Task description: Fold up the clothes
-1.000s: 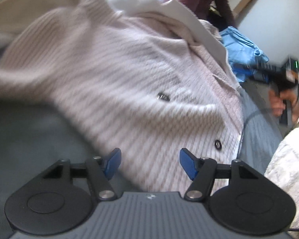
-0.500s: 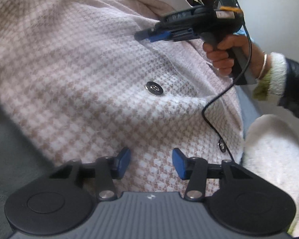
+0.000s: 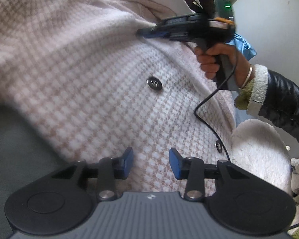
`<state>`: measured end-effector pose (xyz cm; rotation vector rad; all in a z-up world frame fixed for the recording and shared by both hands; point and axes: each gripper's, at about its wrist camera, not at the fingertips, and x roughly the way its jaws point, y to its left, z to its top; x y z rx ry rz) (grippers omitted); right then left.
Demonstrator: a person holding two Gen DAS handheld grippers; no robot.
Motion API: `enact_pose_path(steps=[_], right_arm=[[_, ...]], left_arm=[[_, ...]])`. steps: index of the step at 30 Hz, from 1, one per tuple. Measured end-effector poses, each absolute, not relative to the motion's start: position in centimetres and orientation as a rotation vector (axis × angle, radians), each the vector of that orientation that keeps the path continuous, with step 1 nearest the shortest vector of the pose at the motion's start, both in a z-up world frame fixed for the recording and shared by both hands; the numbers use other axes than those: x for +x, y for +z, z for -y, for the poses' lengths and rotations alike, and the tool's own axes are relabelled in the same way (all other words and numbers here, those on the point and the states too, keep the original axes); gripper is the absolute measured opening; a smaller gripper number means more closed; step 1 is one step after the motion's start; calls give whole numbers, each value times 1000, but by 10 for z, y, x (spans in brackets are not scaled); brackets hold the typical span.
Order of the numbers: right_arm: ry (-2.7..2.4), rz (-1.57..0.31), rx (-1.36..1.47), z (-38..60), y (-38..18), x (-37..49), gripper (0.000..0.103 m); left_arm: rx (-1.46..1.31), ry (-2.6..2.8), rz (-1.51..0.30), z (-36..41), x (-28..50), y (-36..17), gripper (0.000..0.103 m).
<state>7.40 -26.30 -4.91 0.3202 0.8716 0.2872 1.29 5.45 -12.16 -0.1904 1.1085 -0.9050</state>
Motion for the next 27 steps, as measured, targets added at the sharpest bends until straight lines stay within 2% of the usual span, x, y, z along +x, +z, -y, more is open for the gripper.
enact_pose_path(steps=[4, 8, 16, 20, 22, 24, 25, 26, 27], right_arm=[[319, -781, 358, 268, -18, 89, 13], [362, -770, 411, 260, -8, 130, 30], [387, -780, 404, 219, -16, 229, 34], [487, -768, 203, 183, -12, 261, 68], [533, -798, 65, 161, -18, 276, 75], [535, -856, -89, 139, -30, 288, 77], [522, -883, -127, 133, -36, 295, 75], [513, -910, -130, 130, -40, 301, 66], [505, -922, -114, 129, -42, 305, 62]], left_arm=[[-265, -925, -1048, -68, 36, -109, 48], [-249, -873, -994, -63, 75, -104, 48], [-391, -612, -893, -60, 143, -120, 49], [-442, -524, -890, -68, 167, -137, 48], [-479, -540, -872, -72, 171, -146, 48], [-511, -557, -841, -76, 174, -152, 48], [-530, -564, -828, -79, 176, -154, 48], [-544, -570, -818, -81, 177, -155, 48], [-556, -575, -809, -83, 178, -157, 47]])
